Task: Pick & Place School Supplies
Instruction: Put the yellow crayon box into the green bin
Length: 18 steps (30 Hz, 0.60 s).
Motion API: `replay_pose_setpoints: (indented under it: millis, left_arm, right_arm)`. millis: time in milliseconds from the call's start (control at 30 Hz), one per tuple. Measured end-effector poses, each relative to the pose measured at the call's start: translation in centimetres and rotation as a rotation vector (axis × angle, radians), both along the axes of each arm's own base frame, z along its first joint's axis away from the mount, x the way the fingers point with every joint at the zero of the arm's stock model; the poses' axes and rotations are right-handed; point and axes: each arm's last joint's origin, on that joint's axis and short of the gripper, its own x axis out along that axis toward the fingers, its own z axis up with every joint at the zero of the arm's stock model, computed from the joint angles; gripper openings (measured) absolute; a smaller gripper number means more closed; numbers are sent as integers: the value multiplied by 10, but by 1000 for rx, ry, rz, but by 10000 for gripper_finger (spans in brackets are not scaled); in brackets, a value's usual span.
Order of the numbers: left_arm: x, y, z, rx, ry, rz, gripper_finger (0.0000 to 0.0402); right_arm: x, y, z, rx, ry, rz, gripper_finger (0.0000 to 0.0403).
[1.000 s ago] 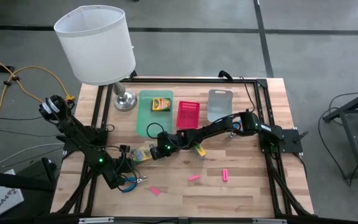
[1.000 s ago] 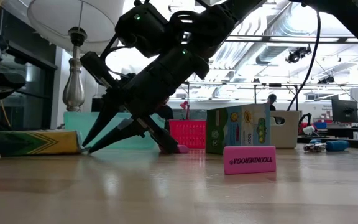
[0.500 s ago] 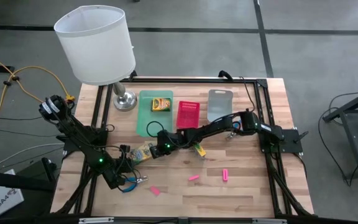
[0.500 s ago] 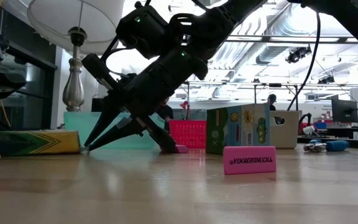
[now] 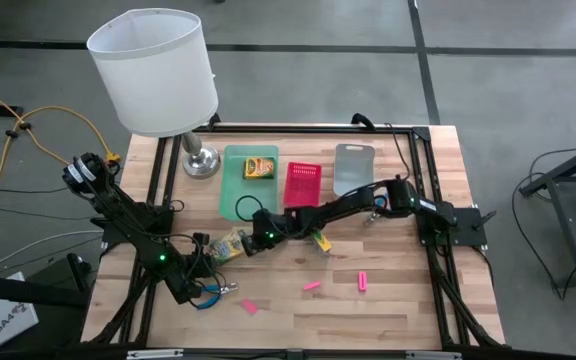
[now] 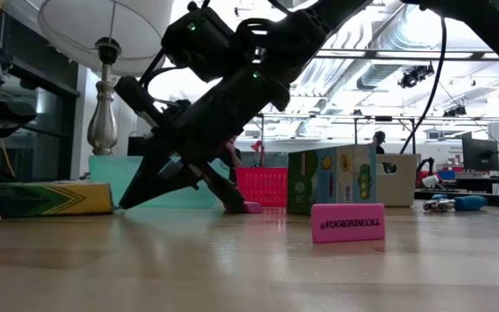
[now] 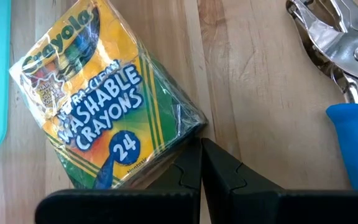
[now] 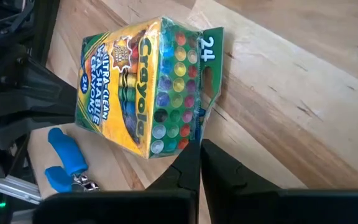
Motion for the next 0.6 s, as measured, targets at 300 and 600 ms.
replay_pose_setpoints:
  millis: [300, 600]
  left_arm:
    - [0, -1, 0, -29, 18, 0, 1]
    - [0, -2, 0, -49, 17, 6, 1]
  right_arm:
    - [3, 4, 3, -70, -57, 12, 3]
    - [1, 4, 15, -134, -81, 32, 3]
